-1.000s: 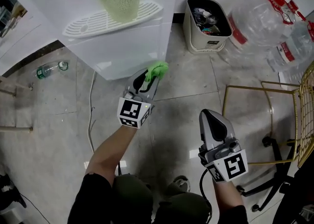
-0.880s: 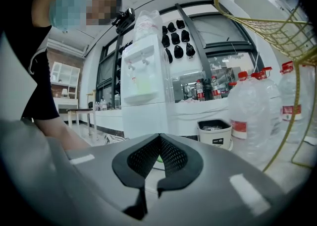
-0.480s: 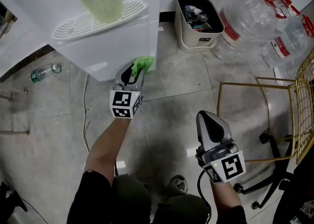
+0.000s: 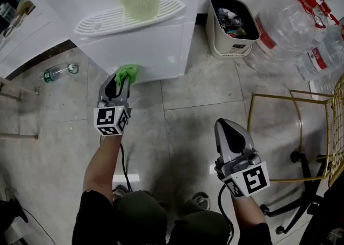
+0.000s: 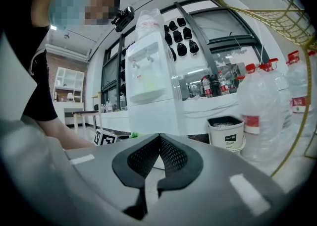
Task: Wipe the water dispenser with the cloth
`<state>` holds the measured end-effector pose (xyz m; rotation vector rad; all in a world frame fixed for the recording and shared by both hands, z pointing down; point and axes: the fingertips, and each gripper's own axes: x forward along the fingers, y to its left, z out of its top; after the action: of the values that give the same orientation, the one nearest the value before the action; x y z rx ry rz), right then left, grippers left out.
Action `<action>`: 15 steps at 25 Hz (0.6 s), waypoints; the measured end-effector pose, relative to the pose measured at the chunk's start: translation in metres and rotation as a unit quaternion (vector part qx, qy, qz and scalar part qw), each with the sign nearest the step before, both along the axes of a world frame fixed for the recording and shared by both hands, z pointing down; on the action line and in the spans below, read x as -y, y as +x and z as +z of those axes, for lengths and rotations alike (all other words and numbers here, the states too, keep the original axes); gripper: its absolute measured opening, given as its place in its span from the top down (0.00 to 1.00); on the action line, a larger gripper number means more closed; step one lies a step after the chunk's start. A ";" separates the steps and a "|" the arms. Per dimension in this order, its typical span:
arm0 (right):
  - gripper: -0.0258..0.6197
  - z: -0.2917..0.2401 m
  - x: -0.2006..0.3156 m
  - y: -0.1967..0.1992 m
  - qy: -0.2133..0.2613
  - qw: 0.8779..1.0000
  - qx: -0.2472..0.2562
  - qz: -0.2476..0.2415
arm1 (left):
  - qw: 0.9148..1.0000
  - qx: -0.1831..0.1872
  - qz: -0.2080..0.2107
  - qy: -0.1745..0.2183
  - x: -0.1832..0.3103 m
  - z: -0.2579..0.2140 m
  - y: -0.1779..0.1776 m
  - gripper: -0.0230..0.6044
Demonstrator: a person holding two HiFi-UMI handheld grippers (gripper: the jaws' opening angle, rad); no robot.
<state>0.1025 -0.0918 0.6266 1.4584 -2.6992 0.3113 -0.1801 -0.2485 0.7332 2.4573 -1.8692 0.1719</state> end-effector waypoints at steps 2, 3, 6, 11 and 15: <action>0.95 0.001 0.000 -0.005 -0.001 1.000 -0.001 -0.002 | 1.000 0.005 -0.016 0.000 -0.004 0.002 -0.023 0.77; 0.95 0.001 0.000 -0.006 -0.001 1.000 -0.002 -0.003 | 1.000 0.006 -0.024 -0.001 -0.006 0.003 -0.034 0.77; 0.95 0.001 -0.001 -0.008 -0.003 1.000 -0.004 -0.001 | 0.998 0.000 -0.062 -0.008 -0.011 0.008 -0.065 0.77; 0.95 0.000 -0.003 -0.006 -0.003 1.000 -0.006 0.004 | 0.994 -0.005 -0.107 -0.023 -0.021 0.022 -0.096 0.77; 0.95 -0.001 -0.004 -0.006 -0.001 1.000 -0.003 0.004 | 0.996 -0.018 -0.086 -0.013 -0.028 0.021 -0.074 0.78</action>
<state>0.0965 -0.0874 0.6259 1.4664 -2.6889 0.3106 -0.2544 -0.2208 0.7538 2.2515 -2.0363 0.1421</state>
